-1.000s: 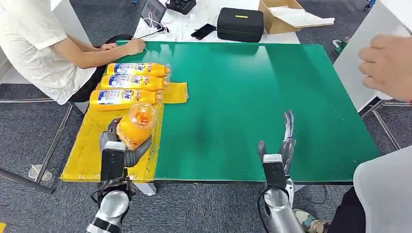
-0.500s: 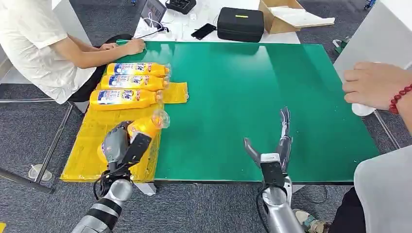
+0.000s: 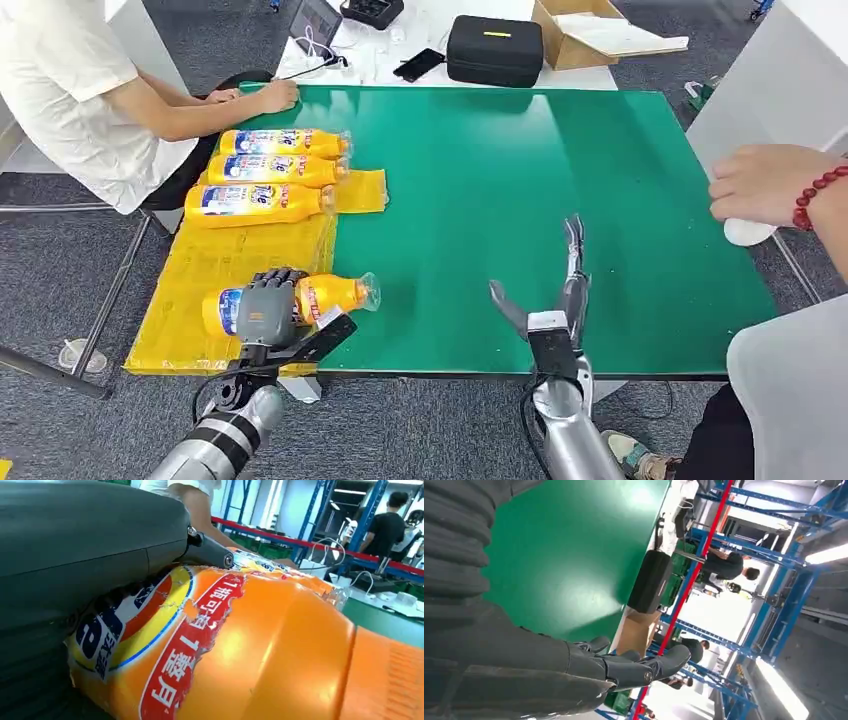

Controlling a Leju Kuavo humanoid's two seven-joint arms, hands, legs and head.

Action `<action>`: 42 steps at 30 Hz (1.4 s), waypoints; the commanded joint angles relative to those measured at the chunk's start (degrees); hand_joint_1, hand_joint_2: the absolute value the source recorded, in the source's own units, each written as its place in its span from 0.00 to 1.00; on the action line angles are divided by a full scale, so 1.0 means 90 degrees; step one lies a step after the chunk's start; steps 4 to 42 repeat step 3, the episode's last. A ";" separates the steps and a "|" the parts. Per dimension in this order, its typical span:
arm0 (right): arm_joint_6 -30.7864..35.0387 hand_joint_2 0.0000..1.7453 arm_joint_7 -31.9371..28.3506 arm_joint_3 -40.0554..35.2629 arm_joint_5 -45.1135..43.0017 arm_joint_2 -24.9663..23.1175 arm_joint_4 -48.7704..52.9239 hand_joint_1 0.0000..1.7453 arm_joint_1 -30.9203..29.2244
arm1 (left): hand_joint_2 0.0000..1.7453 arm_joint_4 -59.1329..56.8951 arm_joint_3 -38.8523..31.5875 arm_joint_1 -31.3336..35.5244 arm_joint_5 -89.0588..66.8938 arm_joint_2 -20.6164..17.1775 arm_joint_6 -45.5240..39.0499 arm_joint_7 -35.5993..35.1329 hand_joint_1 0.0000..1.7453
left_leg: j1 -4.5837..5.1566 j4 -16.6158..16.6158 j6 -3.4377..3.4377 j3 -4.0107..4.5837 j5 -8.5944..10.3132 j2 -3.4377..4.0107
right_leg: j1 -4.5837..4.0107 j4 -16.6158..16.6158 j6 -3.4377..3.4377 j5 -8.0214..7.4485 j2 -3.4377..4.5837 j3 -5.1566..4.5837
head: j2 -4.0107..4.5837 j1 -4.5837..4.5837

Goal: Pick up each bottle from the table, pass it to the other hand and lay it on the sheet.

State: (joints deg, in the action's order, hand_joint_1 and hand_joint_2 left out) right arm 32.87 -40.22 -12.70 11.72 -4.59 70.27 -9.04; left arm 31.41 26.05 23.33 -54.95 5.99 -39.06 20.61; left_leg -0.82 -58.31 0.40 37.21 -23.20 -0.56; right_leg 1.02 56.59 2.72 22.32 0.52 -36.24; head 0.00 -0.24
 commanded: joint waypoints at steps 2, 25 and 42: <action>-0.0056 1.00 0.0024 -0.0136 -0.0129 0.0112 -0.0499 0.00 -0.0296 | 1.00 -0.0785 0.0454 0.0281 -0.0151 -0.0174 0.0500 0.0143 0.89 | 0.0000 0.0004 0.0002 -0.0030 -0.0009 0.0016 | -0.0004 -0.0005 -0.0011 0.0004 0.0007 0.0026 | 0.0000 0.0000; -0.0083 1.00 0.0024 -0.0141 -0.0155 0.0112 -0.0517 0.00 -0.0319 | 1.00 -0.0788 0.0465 0.0290 -0.0155 -0.0179 0.0568 0.0193 0.85 | -0.0004 0.0002 0.0003 -0.0042 -0.0015 0.0020 | -0.0008 -0.0006 -0.0015 0.0008 0.0009 0.0040 | 0.0000 -0.0002; -0.0083 1.00 0.0024 -0.0141 -0.0155 0.0112 -0.0517 0.00 -0.0319 | 1.00 -0.0788 0.0465 0.0290 -0.0155 -0.0179 0.0568 0.0193 0.85 | -0.0004 0.0002 0.0003 -0.0042 -0.0015 0.0020 | -0.0008 -0.0006 -0.0015 0.0008 0.0009 0.0040 | 0.0000 -0.0002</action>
